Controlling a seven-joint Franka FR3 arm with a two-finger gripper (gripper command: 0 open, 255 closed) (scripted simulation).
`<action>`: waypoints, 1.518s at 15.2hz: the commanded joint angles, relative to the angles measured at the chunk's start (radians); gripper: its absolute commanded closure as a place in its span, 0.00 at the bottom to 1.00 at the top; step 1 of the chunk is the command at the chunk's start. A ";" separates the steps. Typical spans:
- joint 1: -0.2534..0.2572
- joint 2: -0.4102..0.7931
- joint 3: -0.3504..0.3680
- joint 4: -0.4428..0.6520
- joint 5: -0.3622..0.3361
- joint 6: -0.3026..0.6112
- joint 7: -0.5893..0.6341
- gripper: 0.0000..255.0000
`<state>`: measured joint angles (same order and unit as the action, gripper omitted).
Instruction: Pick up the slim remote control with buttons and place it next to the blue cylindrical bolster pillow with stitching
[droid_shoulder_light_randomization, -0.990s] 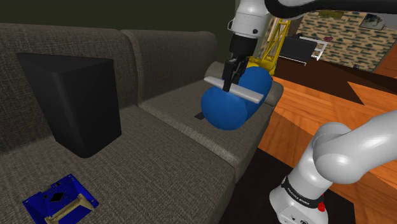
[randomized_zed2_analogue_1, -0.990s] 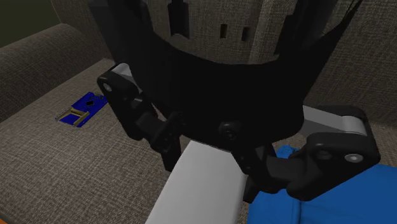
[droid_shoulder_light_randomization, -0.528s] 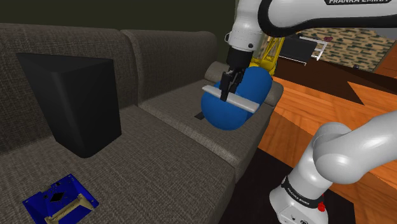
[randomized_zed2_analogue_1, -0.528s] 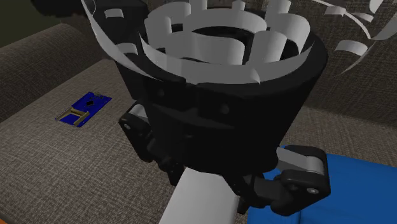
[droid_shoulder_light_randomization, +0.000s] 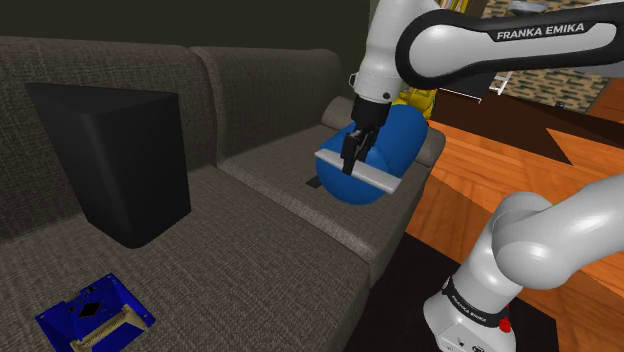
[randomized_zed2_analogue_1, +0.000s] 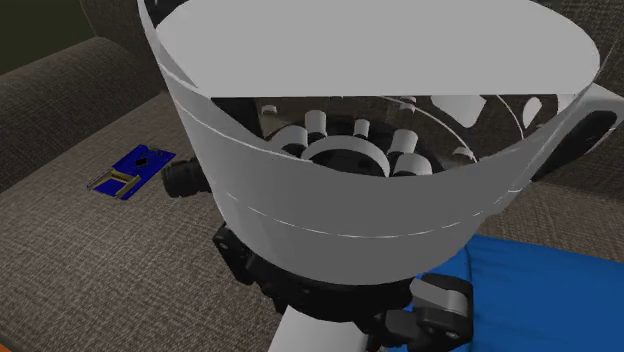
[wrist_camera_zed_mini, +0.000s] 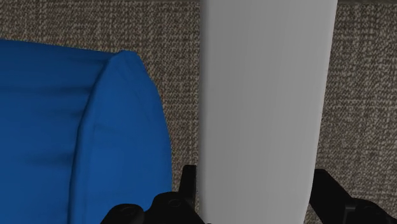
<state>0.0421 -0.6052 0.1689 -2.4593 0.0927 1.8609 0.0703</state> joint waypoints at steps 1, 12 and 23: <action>0.002 0.004 0.004 -0.024 0.003 0.029 0.003 1.00; 0.005 0.043 0.019 -0.146 0.012 0.190 0.003 1.00; 0.000 0.120 0.040 -0.245 0.021 0.366 0.004 1.00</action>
<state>0.0531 -0.5035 0.2179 -2.6870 0.1180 2.2152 0.0807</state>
